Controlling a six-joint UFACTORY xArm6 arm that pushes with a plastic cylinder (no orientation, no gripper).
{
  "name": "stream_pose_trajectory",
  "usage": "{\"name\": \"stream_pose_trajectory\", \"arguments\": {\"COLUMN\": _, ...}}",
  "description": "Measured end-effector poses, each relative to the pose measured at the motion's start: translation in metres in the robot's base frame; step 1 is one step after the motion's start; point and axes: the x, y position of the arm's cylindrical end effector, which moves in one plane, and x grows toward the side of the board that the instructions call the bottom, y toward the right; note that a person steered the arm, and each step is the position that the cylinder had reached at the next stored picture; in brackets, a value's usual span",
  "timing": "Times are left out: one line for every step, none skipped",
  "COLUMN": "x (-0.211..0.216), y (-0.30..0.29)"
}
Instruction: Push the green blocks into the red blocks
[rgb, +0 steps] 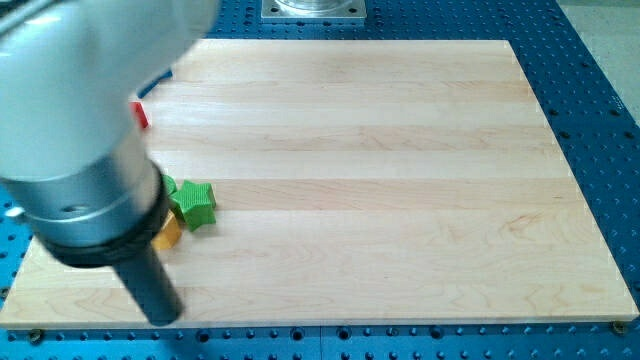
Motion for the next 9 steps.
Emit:
{"name": "stream_pose_trajectory", "arguments": {"x": 0.001, "y": -0.006}}
{"name": "stream_pose_trajectory", "arguments": {"x": -0.003, "y": -0.062}}
{"name": "stream_pose_trajectory", "arguments": {"x": -0.010, "y": -0.046}}
{"name": "stream_pose_trajectory", "arguments": {"x": -0.027, "y": 0.025}}
{"name": "stream_pose_trajectory", "arguments": {"x": -0.061, "y": 0.038}}
{"name": "stream_pose_trajectory", "arguments": {"x": -0.118, "y": 0.013}}
{"name": "stream_pose_trajectory", "arguments": {"x": -0.133, "y": -0.022}}
{"name": "stream_pose_trajectory", "arguments": {"x": -0.141, "y": -0.027}}
{"name": "stream_pose_trajectory", "arguments": {"x": -0.161, "y": -0.027}}
